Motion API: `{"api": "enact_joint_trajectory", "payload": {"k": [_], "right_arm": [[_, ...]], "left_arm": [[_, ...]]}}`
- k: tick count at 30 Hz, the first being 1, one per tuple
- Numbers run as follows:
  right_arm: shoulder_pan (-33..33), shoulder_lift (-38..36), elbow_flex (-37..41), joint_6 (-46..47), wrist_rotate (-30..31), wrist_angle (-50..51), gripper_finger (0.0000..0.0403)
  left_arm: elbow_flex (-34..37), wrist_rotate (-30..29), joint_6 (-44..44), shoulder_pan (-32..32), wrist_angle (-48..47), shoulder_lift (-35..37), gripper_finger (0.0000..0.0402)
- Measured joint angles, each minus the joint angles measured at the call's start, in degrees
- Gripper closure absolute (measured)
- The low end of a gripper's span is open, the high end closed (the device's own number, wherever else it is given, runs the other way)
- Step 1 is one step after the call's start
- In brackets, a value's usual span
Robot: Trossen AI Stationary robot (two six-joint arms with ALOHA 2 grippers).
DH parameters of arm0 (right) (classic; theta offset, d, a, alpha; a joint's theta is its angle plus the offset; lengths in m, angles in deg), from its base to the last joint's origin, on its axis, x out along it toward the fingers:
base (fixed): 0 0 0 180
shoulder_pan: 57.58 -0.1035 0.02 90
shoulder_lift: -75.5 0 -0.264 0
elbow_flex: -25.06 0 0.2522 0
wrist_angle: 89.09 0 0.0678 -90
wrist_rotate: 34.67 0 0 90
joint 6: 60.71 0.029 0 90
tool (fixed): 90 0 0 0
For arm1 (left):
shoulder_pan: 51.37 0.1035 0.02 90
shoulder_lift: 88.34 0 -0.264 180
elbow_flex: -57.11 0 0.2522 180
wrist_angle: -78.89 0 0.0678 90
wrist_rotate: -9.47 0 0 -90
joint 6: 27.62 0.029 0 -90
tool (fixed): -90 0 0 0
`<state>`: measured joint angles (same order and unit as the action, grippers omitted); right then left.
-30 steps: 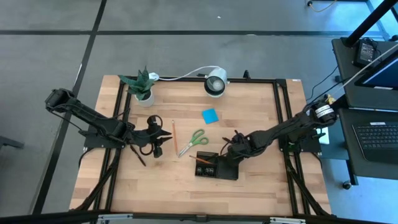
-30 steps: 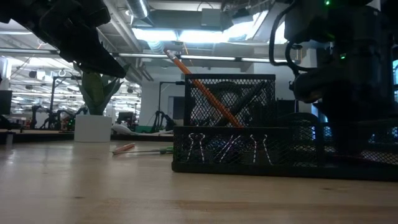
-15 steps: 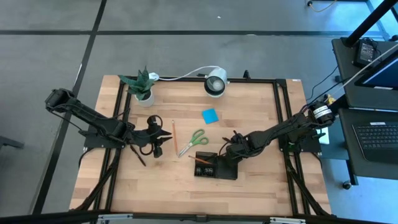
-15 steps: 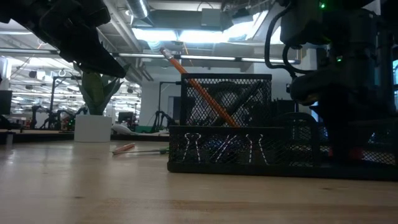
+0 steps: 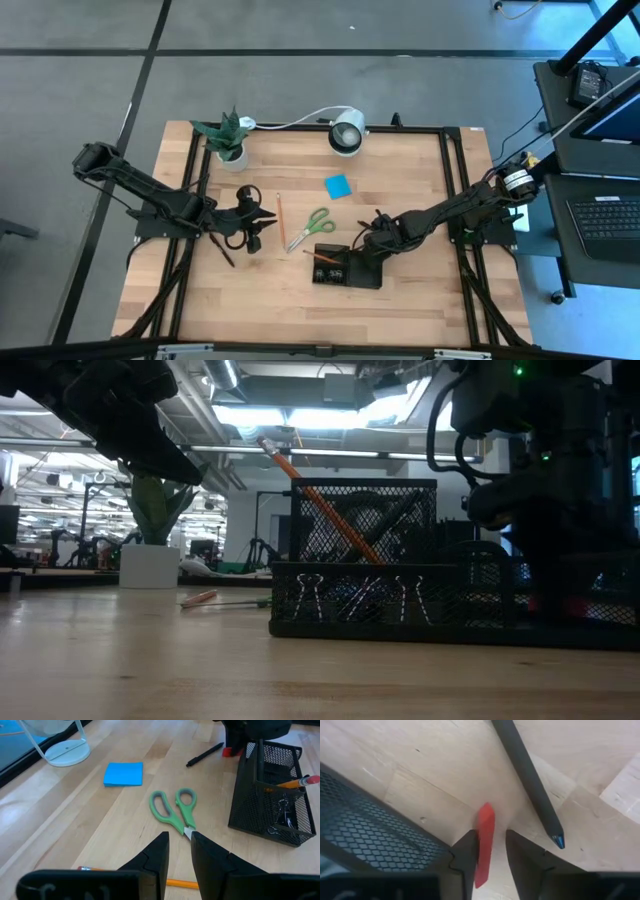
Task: Pick and place office supplies into organizer
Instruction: Put the eraser into the desk organizer
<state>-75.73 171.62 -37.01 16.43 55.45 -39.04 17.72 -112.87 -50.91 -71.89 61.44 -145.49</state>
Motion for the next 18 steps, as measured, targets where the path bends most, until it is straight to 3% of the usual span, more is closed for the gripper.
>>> {"api": "enact_joint_trajectory", "payload": {"k": [12,18], "right_arm": [[0.0,-0.1,-0.9,-4.3,-0.3,2.1,0.0381],[-0.2,-3.2,-6.6,-8.7,-1.5,16.6,0.0381]], "left_arm": [[0.0,0.0,0.0,0.0,0.0,0.0,0.0327],[0.0,0.0,0.0,0.0,-0.3,0.0,0.0327]]}}
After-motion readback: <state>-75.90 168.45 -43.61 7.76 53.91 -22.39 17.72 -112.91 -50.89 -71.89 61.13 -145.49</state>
